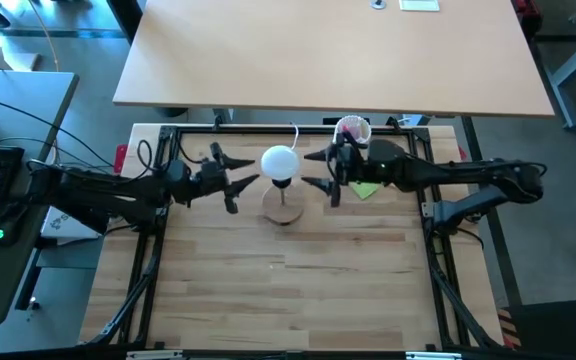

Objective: Screw lightbulb
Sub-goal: Insert the white lightbulb into the brown lamp

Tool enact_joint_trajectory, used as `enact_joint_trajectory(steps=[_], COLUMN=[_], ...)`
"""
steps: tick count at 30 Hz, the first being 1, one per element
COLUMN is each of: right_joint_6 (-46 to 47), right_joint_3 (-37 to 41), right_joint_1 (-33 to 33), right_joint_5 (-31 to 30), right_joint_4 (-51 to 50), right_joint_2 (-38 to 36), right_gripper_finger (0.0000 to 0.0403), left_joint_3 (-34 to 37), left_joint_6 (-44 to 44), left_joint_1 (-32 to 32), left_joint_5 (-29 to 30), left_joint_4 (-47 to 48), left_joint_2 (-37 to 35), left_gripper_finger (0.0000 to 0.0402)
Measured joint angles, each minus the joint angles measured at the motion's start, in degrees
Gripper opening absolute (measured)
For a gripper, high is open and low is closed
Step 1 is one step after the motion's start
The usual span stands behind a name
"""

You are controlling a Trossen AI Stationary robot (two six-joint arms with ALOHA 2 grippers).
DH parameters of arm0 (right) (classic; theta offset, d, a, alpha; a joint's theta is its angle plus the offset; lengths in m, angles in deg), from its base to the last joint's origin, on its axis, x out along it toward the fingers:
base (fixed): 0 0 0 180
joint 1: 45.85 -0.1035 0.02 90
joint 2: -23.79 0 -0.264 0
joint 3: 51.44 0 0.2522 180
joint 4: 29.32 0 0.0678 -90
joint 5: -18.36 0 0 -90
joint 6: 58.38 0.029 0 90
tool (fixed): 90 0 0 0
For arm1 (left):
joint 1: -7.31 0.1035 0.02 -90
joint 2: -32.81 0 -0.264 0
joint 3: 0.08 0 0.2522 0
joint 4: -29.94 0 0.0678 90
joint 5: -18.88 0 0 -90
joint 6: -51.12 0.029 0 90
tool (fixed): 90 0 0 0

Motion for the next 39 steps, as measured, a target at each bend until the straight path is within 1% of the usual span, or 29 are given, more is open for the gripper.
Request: enact_joint_trajectory(steps=[2, 4, 9, 11, 15, 19, 23, 27, 39], right_joint_6=[-0.4, -0.5, -0.5, -0.6, -0.6, 0.0, 2.0, 1.5, 0.2], right_joint_3=[0.0, 0.0, 0.0, 0.0, 0.0, 0.0, 0.0, 0.0, 0.0], right_joint_1=[1.5, 2.6, 4.0, 4.0, 4.0, 4.0, 4.0, 3.2, -3.1], right_joint_5=[0.0, 0.3, 7.8, 8.9, 9.0, 9.0, 10.0, 9.9, 11.3], right_joint_4=[0.5, 2.5, 5.5, 6.5, 6.0, 5.9, 6.3, 6.7, 6.1], right_joint_2=[0.8, 1.0, 1.0, 1.0, 1.4, 1.4, 2.0, 3.0, 3.1], right_gripper_finger=[0.0279, 0.0279, 0.0279, 0.0279, 0.0279, 0.0279, 0.0279, 0.0279, 0.0279], left_joint_3=[0.0, 0.0, 0.0, 0.0, 0.0, -0.1, -0.1, -0.1, -0.1], left_joint_6=[0.0, 0.5, 3.2, 3.2, 1.4, -0.7, -1.6, -1.6, -2.1], left_joint_1=[0.1, 0.3, 0.4, 0.7, 2.0, 3.3, 4.0, 4.7, 7.8], left_joint_5=[-2.0, -1.9, -0.5, -0.7, -1.0, -3.5, -3.8, -3.9, -3.6], left_joint_4=[-2.4, -5.1, -11.6, -12.5, -13.1, -14.4, -16.6, -18.6, -18.4], left_joint_2=[1.2, 2.8, 4.5, 4.5, 4.6, 6.5, 8.2, 9.0, 9.0], left_gripper_finger=[0.0174, 0.0174, 0.0174, 0.0174, 0.0174, 0.0174, 0.0174, 0.0174, 0.0174])
